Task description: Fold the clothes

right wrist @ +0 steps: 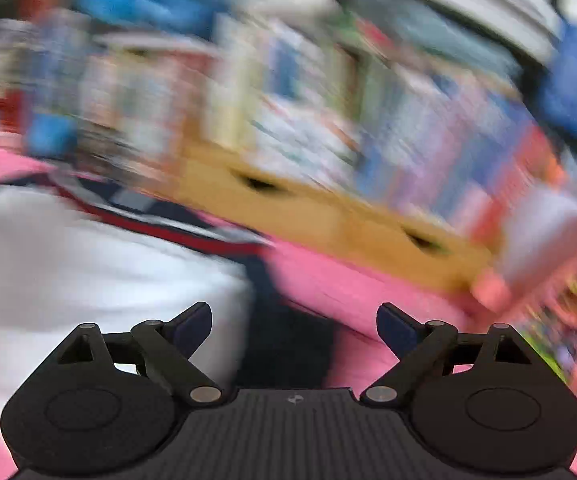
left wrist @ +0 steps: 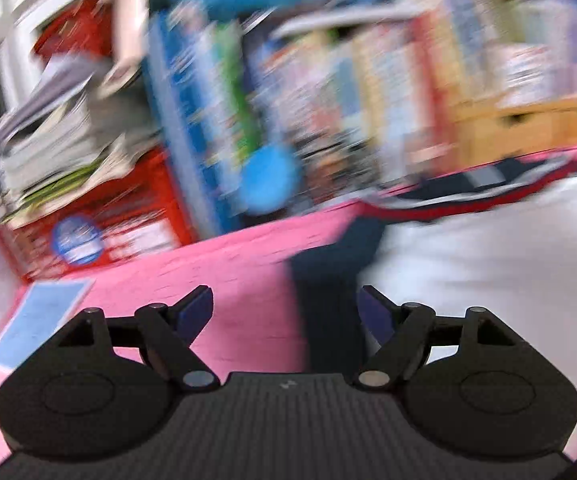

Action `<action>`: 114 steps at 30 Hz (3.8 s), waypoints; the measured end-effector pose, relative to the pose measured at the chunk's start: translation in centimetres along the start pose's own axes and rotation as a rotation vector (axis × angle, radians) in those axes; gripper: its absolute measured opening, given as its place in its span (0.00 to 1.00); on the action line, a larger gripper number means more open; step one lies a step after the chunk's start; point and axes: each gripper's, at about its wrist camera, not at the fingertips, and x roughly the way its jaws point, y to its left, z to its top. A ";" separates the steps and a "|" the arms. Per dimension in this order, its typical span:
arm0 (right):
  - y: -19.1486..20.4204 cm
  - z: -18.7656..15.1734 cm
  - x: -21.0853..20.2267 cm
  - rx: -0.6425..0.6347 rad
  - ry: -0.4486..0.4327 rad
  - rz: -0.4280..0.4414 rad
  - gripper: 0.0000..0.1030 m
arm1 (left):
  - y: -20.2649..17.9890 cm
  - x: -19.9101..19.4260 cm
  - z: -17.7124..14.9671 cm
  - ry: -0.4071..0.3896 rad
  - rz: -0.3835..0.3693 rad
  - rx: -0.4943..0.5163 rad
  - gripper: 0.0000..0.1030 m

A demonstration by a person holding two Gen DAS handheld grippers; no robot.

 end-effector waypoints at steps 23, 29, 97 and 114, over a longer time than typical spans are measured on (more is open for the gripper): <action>-4.8 -11.1 -6.6 0.250 0.246 -0.235 0.42 | 1.0 -5.3 -6.5 0.151 0.173 -0.027 0.91; -0.8 -10.9 -9.8 0.127 0.120 -0.030 0.53 | -4.0 -9.8 -5.3 -0.005 0.004 0.151 0.90; 6.6 -8.3 -14.6 -0.699 -0.089 -0.330 0.04 | -5.5 -15.0 -5.6 -0.137 0.184 0.586 0.31; -2.1 -9.2 -10.1 0.076 0.115 0.070 0.66 | 2.4 -18.4 -9.3 0.045 -0.129 -0.094 0.95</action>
